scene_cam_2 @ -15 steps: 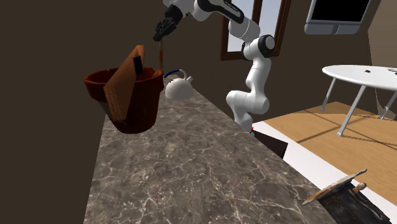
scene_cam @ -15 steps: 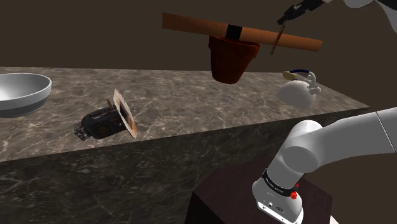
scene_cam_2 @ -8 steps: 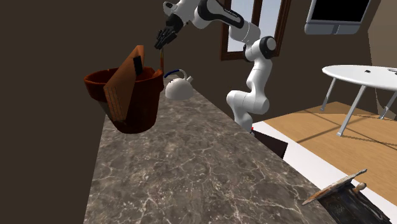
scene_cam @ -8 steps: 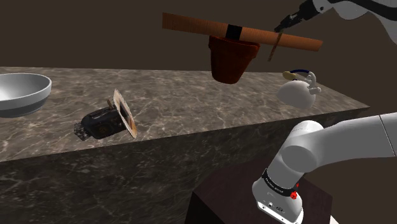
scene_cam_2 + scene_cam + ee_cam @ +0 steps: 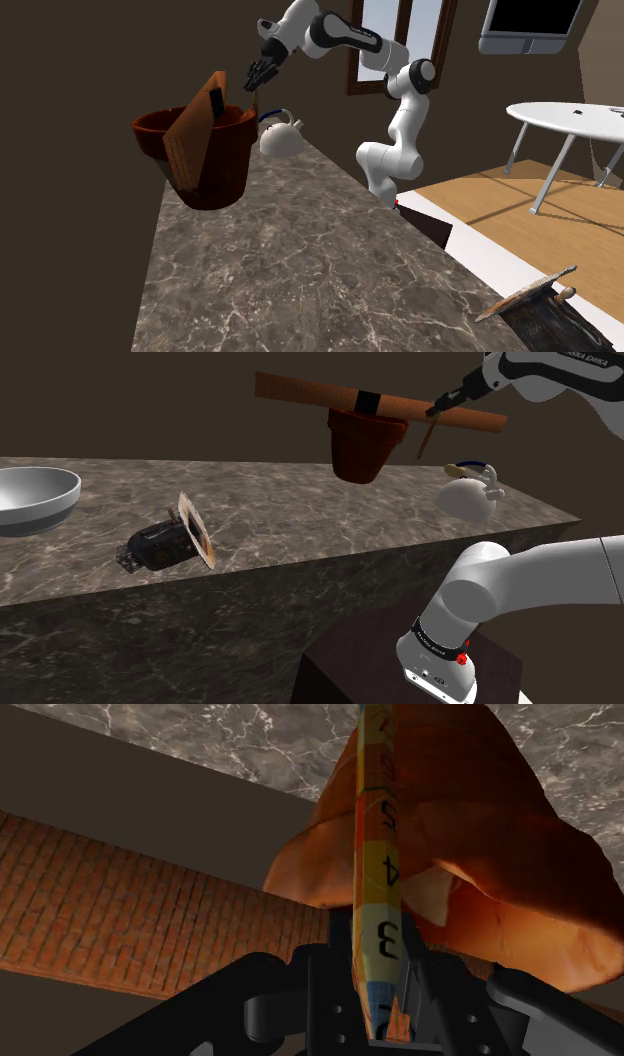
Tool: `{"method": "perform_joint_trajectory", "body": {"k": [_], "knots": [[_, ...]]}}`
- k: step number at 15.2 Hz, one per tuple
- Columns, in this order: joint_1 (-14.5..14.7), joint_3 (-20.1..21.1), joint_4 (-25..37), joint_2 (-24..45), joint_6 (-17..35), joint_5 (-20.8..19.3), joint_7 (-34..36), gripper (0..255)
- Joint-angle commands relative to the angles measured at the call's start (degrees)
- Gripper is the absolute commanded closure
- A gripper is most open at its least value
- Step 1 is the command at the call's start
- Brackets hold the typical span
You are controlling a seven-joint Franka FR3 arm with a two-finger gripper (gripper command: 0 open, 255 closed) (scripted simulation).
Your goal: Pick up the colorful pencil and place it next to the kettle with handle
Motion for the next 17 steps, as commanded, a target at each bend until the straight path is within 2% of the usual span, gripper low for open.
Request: {"method": "perform_joint_trajectory", "body": {"k": [1,17], "knots": [[-0.47,-0.19,-2.11,-0.80,1.32,-0.30,-0.21,255],[-2.72,-3.36,-15.63,-3.99,11.61,-2.35,-2.37,255]]}}
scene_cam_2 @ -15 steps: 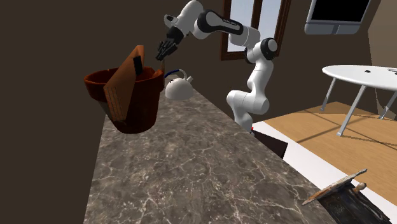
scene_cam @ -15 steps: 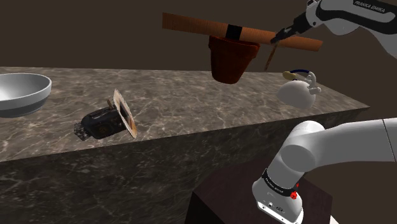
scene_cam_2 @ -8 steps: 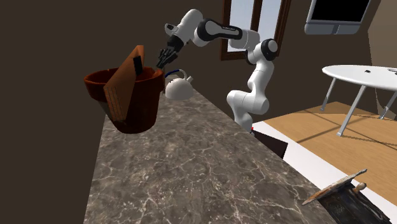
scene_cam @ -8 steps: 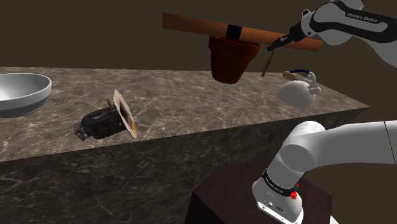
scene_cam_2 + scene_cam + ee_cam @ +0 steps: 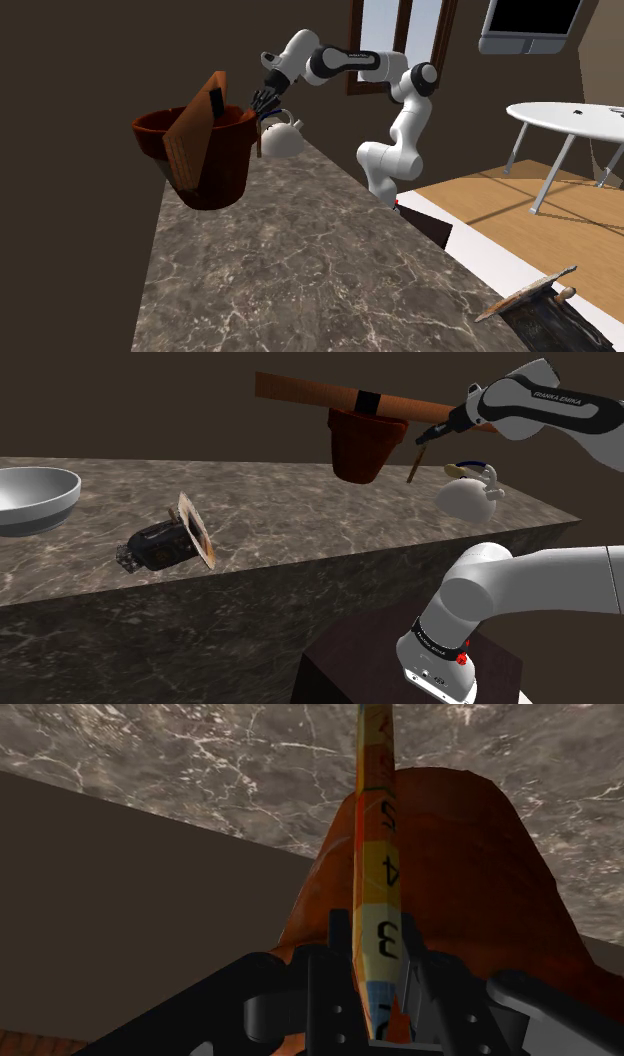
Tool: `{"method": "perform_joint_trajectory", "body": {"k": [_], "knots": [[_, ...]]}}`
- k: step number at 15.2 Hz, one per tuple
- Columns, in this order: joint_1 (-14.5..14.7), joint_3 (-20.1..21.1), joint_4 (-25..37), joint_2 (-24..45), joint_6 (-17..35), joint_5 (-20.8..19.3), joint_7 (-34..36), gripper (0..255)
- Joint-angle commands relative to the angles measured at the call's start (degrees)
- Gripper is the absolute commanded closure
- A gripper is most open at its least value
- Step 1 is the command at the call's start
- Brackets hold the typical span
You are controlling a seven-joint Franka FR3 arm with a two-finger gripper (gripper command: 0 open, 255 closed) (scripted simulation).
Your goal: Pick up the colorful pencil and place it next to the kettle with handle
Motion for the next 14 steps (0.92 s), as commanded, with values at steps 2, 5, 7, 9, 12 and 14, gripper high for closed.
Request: {"method": "perform_joint_trajectory", "body": {"k": [2,5,7,9,12,14], "knots": [[-0.19,-0.84,-2.12,-0.15,2.01,-0.35,-0.49,255],[-0.47,-1.72,-4.33,-0.37,4.00,-0.74,-1.01,255],[-0.58,-2.10,-5.24,-0.44,4.84,-0.91,-1.24,255],[-0.58,-2.10,-5.23,-0.44,4.85,-0.91,-1.24,255],[-0.57,-2.10,-5.23,-0.44,4.85,-0.91,-1.24,255],[-0.57,-2.10,-5.23,-0.43,4.84,-0.91,-1.24,255]]}}
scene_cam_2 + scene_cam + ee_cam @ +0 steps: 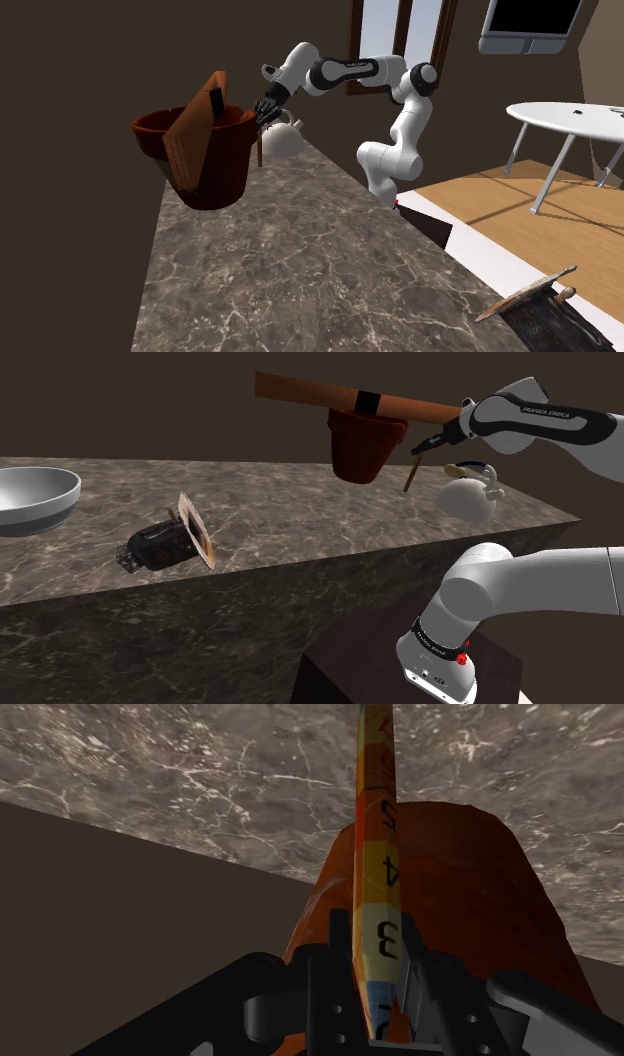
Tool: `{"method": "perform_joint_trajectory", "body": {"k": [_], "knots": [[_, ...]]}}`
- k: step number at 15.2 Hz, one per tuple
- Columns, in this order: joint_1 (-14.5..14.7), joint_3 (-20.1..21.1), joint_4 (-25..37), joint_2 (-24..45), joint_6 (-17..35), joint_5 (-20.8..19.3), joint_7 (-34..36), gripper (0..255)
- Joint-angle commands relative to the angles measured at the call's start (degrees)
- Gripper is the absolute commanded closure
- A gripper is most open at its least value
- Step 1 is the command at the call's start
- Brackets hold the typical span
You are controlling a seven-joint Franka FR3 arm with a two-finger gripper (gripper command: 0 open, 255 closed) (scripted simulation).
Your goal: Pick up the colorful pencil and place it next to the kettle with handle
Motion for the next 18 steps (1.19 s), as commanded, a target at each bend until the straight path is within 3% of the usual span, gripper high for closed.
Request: {"method": "perform_joint_trajectory", "body": {"k": [1,6,10,18], "knots": [[0.00,0.00,0.00,0.00,0.00,0.00,0.00,0],[0.00,0.00,0.00,0.00,0.00,0.00,0.00,0],[-3.01,2.87,2.57,-4.72,-7.91,0.00,0.19,0],[-3.02,2.87,2.57,-4.72,-7.91,0.00,0.18,0]]}}
